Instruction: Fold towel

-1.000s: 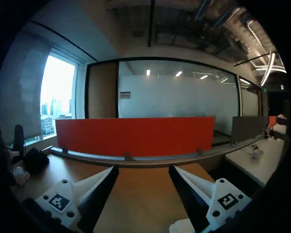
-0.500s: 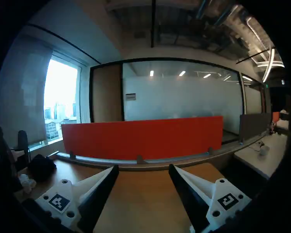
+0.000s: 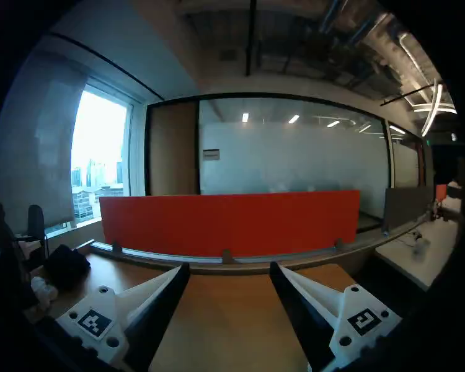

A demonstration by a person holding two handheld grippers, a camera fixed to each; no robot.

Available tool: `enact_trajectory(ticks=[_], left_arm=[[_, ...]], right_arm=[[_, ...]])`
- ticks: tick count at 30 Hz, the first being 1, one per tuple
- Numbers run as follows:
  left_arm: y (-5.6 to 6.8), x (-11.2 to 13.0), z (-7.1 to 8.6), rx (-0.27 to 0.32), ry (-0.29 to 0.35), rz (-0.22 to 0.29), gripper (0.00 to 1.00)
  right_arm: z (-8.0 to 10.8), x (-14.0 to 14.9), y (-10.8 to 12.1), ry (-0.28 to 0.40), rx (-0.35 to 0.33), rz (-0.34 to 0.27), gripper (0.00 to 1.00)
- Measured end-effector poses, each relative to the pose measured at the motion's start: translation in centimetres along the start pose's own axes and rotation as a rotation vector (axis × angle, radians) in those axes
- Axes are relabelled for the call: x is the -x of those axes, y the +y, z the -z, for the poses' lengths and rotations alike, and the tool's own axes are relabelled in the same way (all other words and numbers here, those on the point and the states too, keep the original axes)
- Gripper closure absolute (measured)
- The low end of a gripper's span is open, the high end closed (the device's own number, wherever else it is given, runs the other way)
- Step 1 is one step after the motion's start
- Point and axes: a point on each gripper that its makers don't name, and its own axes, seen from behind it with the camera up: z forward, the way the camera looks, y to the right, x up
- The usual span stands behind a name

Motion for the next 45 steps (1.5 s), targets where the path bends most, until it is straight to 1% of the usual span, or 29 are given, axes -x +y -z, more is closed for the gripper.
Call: enact_trajectory(ticks=[5,11,15,21,27,33,39,45], left_arm=[[0.4,0.4,-0.1,0.006,0.0,-0.013,0.07],[0.4,1.2,-0.5,-0.006,0.005,-0.052,0.07],[0.5,1.8,-0.6,-0.009,0.011,-0.072,0.07],[0.6,3.2,-0.8,-0.005,0.017,-0.085,0.07],[0.4,5.3,-0.6,-0.01,0.011,-0.102,0.07],[0.2,7.9,-0.2,-0.016,0.015,-0.103,0.07],[0.2,10.8,0.0,-0.013,0.021,-0.099,0.07],[-0.2,13.3,0.1,-0.017,0.039,-0.095,0.07]], right_arm=[[0.1,-0.6,-0.8,0.003,-0.008,0.0,0.0],[0.2,-0.8,-1.4,0.002,-0.016,-0.01,0.0],[0.3,-0.8,-1.5,-0.002,-0.011,-0.014,0.0],[0.6,-1.4,-1.4,-0.004,0.006,-0.014,0.0],[0.7,-2.1,-1.6,0.0,0.013,-0.023,0.0],[0.7,-2.4,-2.0,0.021,0.023,-0.041,0.0],[0.7,-1.5,-2.6,0.033,0.024,-0.055,0.0],[1.1,-0.2,-3.2,0.043,0.02,-0.057,0.0]])
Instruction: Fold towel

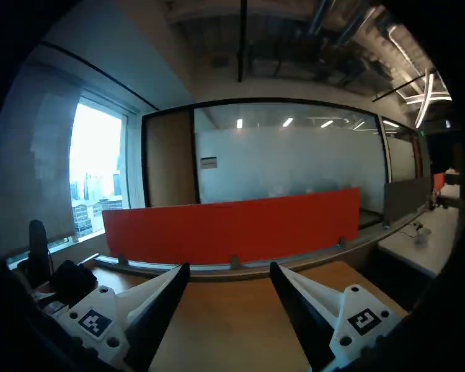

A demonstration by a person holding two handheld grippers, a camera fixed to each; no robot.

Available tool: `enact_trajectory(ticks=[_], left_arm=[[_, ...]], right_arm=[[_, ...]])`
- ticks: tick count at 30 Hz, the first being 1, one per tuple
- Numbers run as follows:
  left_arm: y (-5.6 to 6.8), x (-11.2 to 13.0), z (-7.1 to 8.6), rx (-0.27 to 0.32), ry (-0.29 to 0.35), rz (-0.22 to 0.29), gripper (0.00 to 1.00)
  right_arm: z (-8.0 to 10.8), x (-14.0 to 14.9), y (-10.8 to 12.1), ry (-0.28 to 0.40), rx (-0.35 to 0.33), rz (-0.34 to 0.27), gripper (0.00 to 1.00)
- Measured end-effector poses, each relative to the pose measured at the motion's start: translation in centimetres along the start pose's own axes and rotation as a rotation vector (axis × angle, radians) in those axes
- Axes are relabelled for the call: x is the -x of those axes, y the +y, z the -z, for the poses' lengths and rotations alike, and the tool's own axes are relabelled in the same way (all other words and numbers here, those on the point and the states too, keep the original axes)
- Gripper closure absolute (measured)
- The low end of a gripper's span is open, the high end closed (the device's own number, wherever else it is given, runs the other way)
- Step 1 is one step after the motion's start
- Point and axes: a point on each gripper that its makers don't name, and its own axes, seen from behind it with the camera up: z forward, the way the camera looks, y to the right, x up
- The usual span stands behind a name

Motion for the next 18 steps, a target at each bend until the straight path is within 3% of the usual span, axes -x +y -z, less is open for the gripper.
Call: enact_trajectory(ticks=[9,18], left_arm=[[0.3,3.5,0.1,0.009,0.005,0.009,0.07],[0.6,4.9,0.3,0.013,0.021,0.022,0.07]], right_arm=[[0.9,1.6,0.0,0.011,0.008,0.007,0.0],[1.3,2.5,-0.2,0.015,0.009,0.019,0.0]])
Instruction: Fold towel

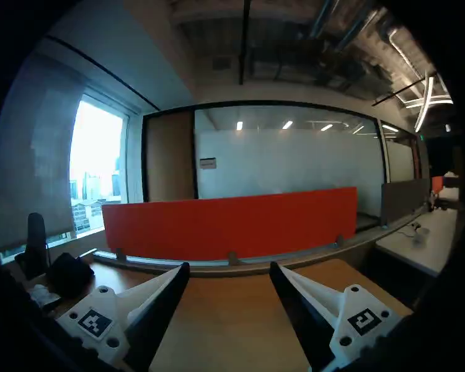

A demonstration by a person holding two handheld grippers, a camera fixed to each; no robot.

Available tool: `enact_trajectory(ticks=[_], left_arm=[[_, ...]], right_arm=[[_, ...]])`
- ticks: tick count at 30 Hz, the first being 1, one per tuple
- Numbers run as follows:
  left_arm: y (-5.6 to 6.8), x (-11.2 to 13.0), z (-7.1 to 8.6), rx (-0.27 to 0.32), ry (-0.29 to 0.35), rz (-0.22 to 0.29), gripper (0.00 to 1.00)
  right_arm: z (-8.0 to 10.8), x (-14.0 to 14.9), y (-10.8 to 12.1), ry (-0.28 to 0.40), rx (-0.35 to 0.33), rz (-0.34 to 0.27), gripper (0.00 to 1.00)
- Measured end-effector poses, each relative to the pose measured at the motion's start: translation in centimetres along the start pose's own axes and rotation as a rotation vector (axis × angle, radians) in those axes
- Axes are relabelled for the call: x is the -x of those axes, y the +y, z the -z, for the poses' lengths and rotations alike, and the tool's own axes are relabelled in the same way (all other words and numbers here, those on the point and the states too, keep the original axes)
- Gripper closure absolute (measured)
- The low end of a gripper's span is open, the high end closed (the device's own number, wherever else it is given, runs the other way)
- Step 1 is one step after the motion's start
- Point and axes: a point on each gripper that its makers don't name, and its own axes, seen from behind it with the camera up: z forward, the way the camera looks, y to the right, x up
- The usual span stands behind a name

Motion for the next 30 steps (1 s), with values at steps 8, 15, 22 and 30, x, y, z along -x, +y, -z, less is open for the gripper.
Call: enact_trajectory(ticks=[8,15,22,30], left_arm=[[-1.0,1.0,0.0,-0.022,0.003,0.009,0.07],[-1.2,1.1,-0.1,-0.028,0.006,0.006,0.07],[-1.2,1.1,-0.1,-0.033,0.006,0.004,0.07],[-1.1,1.2,-0.2,-0.033,0.004,0.003,0.07]], right_arm=[[-0.1,0.5,-0.1,-0.003,0.0,0.012,0.0],[-0.1,0.7,0.0,-0.003,-0.002,0.008,0.0],[-0.1,0.3,0.1,0.007,-0.002,0.01,0.0],[0.0,-0.2,0.6,0.019,-0.001,0.017,0.0]])
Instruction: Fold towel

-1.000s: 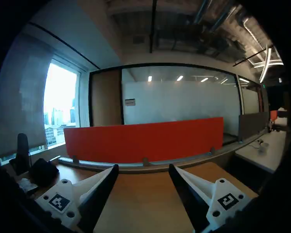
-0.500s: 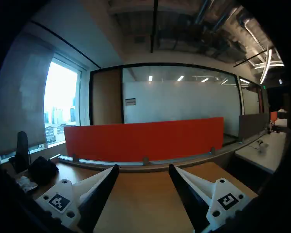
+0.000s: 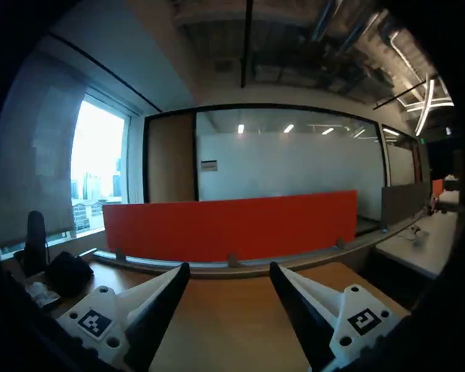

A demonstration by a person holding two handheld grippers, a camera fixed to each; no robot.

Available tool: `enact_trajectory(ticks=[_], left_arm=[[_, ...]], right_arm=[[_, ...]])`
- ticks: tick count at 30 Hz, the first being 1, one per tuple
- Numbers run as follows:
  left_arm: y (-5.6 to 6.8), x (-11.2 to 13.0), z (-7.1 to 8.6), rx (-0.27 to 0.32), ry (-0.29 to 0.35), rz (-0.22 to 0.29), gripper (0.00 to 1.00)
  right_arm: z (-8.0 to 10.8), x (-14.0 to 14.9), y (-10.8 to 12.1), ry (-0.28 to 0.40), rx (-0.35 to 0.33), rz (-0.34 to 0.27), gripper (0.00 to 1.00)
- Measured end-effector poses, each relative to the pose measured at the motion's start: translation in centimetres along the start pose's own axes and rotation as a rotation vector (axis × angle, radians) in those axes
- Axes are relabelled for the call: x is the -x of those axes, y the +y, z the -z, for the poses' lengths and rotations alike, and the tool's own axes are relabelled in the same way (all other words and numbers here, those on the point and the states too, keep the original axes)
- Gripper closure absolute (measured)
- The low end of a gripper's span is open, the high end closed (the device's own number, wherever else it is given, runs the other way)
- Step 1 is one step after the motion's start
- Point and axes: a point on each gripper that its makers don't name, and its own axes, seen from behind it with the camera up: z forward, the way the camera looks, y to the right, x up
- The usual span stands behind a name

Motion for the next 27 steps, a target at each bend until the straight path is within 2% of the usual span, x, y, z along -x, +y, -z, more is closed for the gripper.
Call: enact_trajectory(ticks=[12,20,27], left_arm=[[0.0,0.0,0.0,0.0,0.0,0.0,0.07],[-0.1,0.0,0.0,0.0,0.0,0.0,0.07],[-0.1,0.0,0.1,0.0,0.0,0.0,0.07]], right_arm=[[0.0,-0.4,2.3,0.036,0.034,0.06,0.0],[-0.4,1.0,3.9,0.044,0.045,0.063,0.0],[-0.7,3.2,4.9,0.049,0.033,0.06,0.0]])
